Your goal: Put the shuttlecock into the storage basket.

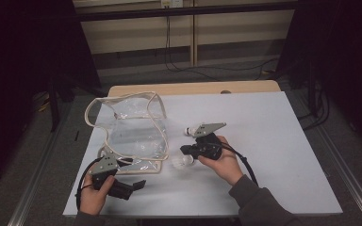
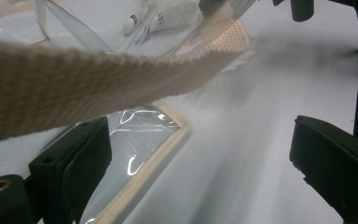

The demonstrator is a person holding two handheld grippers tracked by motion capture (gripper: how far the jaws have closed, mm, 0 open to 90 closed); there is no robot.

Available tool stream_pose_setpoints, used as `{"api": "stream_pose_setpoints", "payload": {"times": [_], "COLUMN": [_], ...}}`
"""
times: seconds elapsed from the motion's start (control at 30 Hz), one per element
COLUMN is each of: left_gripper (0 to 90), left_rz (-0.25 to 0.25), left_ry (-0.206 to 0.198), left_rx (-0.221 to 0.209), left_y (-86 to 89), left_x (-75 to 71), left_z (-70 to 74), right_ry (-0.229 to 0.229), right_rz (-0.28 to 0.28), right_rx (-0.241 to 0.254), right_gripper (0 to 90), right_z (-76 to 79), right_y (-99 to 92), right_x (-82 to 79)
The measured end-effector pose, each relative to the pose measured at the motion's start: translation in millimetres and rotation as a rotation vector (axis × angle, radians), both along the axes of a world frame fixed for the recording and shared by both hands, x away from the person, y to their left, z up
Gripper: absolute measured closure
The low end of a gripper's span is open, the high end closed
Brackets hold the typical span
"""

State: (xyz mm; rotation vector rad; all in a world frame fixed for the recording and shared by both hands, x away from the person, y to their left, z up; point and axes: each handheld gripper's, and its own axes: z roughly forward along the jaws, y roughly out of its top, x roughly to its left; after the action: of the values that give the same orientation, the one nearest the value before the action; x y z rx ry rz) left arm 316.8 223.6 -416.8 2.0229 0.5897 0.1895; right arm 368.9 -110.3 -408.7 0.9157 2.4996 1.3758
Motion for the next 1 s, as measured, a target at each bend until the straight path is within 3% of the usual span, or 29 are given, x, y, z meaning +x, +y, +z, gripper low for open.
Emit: {"api": "stream_pose_setpoints", "payload": {"times": [0.37,1.0], "left_gripper": [5.5,5.5], "left_rz": [0.001,-0.001], "left_ry": [0.0,-0.003], "left_rx": [0.003,0.012], "left_y": [-0.1,0.2], "left_x": [-0.2,0.2], "left_z": [0.1,0.4], "right_ry": [0.001,0.004], "right_rz": [-0.008,-0.064], "right_rx": [0.021,0.035], "right_gripper": [88.6,88.3], "right_z": [1.8,-2.7], "right_y": [-4.4,-31.5], "right_x": [-0.7,0.4]}}
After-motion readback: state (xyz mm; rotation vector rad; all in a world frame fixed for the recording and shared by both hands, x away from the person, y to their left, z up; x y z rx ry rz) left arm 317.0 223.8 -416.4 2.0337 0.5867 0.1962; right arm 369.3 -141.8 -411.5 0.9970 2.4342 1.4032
